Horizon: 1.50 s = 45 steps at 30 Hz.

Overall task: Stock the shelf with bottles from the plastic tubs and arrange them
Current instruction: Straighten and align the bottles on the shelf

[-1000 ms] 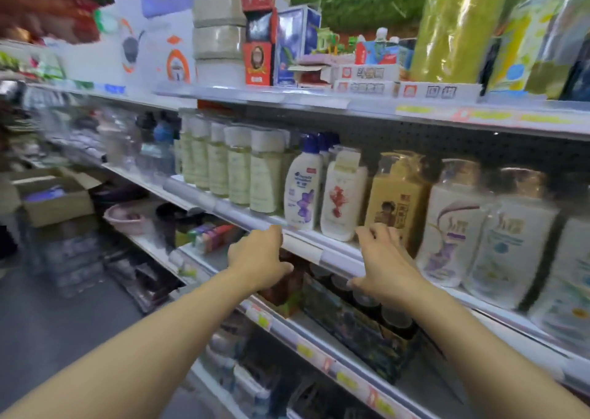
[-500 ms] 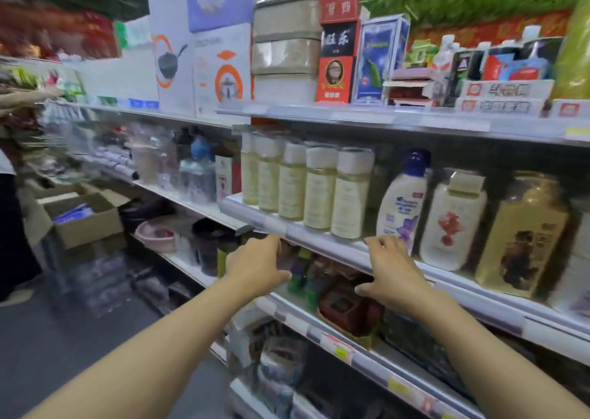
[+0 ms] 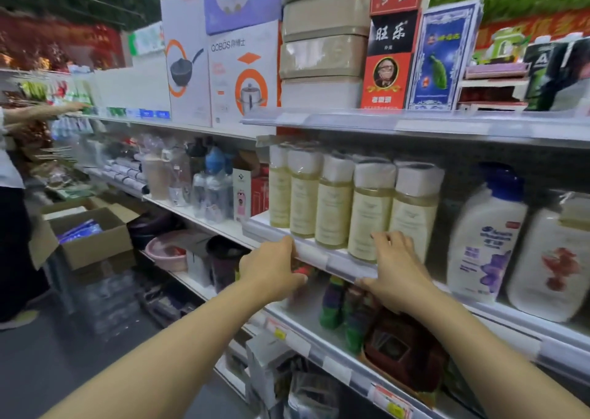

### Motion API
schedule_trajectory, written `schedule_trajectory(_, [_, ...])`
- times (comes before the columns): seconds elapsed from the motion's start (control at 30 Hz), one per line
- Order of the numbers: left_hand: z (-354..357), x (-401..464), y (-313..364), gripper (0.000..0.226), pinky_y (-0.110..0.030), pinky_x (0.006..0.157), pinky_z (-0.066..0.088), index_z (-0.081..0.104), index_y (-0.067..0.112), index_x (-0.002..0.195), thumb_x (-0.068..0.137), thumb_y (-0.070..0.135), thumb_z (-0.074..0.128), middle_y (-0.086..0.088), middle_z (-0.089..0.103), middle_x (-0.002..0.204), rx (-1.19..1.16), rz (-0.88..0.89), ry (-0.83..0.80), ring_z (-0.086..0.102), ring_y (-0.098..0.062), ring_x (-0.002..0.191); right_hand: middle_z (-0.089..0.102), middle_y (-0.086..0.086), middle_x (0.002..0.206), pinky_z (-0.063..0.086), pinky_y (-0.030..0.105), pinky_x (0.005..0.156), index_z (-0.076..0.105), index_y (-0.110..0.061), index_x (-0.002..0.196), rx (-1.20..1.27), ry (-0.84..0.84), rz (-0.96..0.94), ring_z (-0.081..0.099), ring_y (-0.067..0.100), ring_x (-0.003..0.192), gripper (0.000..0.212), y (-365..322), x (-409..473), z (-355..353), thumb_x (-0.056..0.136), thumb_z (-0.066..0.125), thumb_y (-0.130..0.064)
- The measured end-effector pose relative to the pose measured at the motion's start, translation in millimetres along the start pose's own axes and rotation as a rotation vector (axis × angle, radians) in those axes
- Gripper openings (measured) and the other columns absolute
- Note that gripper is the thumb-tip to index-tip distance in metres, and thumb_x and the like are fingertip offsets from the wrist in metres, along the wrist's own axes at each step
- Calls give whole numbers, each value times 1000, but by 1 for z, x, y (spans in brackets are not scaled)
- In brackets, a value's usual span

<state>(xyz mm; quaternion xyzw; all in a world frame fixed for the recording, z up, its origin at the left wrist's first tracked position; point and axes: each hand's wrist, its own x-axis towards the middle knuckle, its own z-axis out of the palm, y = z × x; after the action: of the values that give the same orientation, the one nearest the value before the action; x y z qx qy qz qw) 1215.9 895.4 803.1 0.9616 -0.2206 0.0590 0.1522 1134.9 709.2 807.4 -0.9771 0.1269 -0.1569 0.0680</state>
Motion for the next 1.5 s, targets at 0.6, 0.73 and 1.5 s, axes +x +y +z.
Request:
schedule_trajectory(0.6, [-1,127,-65,47,-33,79,49,49,25,119,81,43,69,3,61,114,-110,185,-12,59,-19,101,30,6,140,34,35,106,28,-15,140,40,160,241,29,23,130,77,-43,70,32,81,67,-44])
schedule_trajectory(0.73, [-10,147,-79,46,-31,77,44,47,24,123,84,39,67,4,60,119,-100,296,-38,58,-19,105,31,7,140,34,35,106,31,-14,138,32,190,377,28,25,130,75,-59,69,30,80,69,-44])
schedule_trajectory(1.5, [3,214,-101,76,-39,82,47,33,16,135,77,41,75,-7,46,134,-287,217,32,54,-25,113,-3,15,156,25,47,111,-20,-10,147,283,413,746,15,34,142,128,-11,63,28,72,79,-40])
